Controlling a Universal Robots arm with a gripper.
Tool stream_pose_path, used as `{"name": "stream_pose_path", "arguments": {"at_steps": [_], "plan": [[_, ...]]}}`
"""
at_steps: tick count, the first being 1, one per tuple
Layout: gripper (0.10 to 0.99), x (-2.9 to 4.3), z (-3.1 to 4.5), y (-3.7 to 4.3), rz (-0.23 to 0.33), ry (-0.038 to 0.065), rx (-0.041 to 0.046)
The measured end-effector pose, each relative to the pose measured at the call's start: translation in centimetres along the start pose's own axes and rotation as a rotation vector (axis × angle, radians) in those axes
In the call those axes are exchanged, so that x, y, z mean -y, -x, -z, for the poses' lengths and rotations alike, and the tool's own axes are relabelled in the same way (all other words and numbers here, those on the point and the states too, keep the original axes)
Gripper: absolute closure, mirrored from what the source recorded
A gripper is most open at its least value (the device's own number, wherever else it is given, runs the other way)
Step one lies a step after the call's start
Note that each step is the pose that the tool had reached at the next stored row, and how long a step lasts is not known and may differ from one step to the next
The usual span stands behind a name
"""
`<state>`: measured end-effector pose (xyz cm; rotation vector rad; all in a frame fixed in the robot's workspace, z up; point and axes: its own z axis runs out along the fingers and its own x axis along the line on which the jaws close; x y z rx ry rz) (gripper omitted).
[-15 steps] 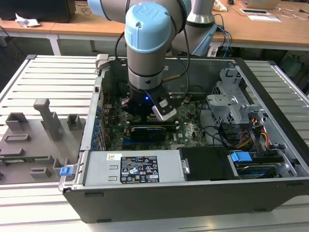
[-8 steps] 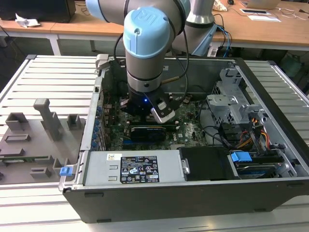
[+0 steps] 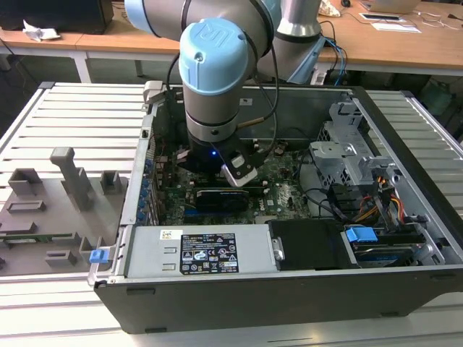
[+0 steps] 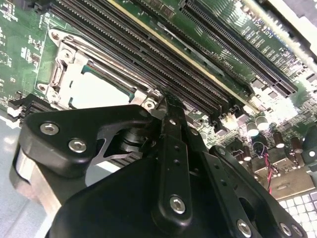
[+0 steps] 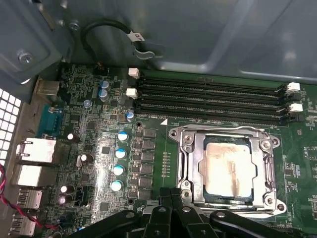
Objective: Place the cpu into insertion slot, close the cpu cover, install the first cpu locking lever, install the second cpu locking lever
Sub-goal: 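Install the second cpu locking lever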
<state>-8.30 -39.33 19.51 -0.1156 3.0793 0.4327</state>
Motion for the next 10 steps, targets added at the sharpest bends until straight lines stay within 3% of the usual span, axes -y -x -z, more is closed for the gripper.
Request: {"name": "stream_pose_path", "arguments": {"at_steps": [10], "plan": [[0.980, -0.28, 0.94, 0.00, 0.000, 0.000, 0.0002]]}}
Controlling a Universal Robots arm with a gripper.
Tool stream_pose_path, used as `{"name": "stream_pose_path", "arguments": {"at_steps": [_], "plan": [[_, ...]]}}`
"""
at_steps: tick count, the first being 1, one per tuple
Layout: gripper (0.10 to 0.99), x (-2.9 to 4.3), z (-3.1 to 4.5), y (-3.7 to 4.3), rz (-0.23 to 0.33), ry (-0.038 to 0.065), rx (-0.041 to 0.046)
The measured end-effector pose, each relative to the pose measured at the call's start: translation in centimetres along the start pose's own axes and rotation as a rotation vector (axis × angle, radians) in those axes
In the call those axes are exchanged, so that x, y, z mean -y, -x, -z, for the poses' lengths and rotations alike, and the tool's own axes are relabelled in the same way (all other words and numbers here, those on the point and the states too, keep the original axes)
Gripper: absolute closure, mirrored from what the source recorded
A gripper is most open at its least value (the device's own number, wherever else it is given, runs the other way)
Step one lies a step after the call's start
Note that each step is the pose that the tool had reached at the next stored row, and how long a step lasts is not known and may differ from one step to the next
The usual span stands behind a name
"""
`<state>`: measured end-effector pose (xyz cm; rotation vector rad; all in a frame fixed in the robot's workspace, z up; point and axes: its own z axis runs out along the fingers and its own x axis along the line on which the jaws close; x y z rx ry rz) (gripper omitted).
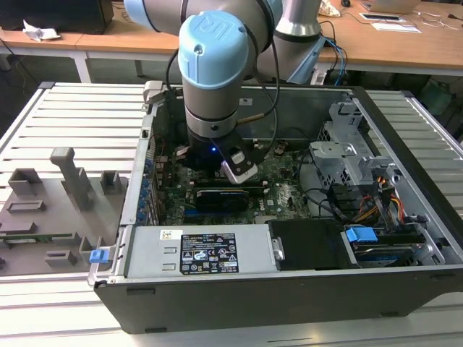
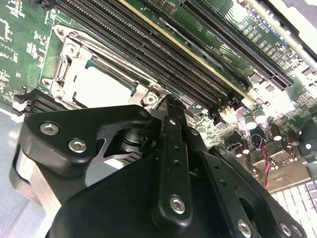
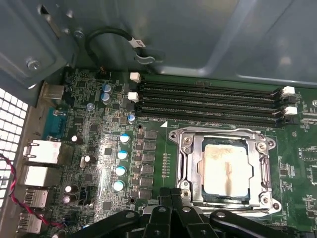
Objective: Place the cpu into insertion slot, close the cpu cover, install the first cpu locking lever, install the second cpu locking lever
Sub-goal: 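Install the second cpu locking lever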
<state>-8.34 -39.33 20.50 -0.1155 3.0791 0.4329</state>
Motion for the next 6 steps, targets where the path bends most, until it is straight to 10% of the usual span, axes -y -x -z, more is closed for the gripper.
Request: {"name": "stream_pose_path", "arguments": {"at_steps": [6], "plan": [[0.980, -0.41, 1.20, 0.06, 0.000, -0.002, -0.0001]]}}
